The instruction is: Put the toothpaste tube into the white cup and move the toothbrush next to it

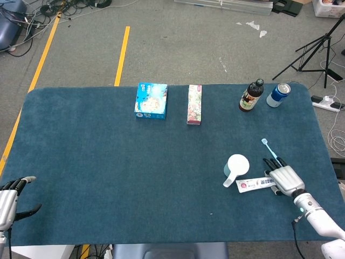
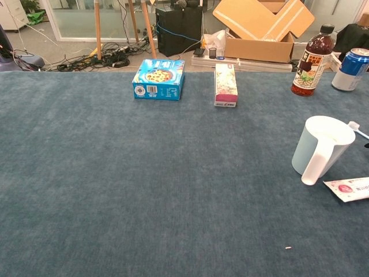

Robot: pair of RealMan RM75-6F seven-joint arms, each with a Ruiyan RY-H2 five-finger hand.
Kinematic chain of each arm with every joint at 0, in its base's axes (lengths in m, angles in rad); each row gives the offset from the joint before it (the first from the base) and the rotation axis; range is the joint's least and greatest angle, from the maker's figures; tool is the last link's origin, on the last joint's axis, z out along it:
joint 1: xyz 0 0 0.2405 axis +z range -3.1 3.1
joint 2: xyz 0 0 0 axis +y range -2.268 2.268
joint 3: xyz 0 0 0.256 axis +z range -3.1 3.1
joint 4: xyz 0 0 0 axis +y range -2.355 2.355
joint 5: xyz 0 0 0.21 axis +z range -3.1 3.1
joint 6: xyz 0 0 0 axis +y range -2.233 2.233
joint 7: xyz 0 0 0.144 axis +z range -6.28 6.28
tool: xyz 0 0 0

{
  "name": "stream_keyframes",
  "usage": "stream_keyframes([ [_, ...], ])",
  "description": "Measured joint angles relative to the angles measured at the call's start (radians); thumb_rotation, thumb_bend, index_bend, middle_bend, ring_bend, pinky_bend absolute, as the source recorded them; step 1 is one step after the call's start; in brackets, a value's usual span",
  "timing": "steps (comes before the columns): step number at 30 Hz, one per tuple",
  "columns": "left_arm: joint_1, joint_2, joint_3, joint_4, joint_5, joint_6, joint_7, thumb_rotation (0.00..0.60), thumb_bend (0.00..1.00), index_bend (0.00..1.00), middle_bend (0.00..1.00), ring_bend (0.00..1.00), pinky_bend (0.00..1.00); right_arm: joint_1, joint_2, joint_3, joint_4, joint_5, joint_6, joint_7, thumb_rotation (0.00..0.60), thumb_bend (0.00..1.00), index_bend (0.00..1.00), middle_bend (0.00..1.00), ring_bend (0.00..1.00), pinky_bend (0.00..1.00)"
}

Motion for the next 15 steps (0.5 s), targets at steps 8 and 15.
stream_keyframes([
  [8,-0.001,0.0,0.0,0.0,0.0,-0.001,0.002,0.6,0.1,0.28,0.34,0.35,0.45,-0.009,0.051,-0.004,-0.071,-0.013,0.031,0.007,0.6,0.32,0.62,0.0,0.0,0.05],
  [15,-0.001,-0.001,0.0,0.001,-0.001,-0.003,0.004,0.6,0.1,0.28,0.34,0.35,0.45,-0.028,0.107,-0.007,-0.147,-0.023,0.077,-0.013,0.6,0.33,0.62,0.0,0.0,0.05],
])
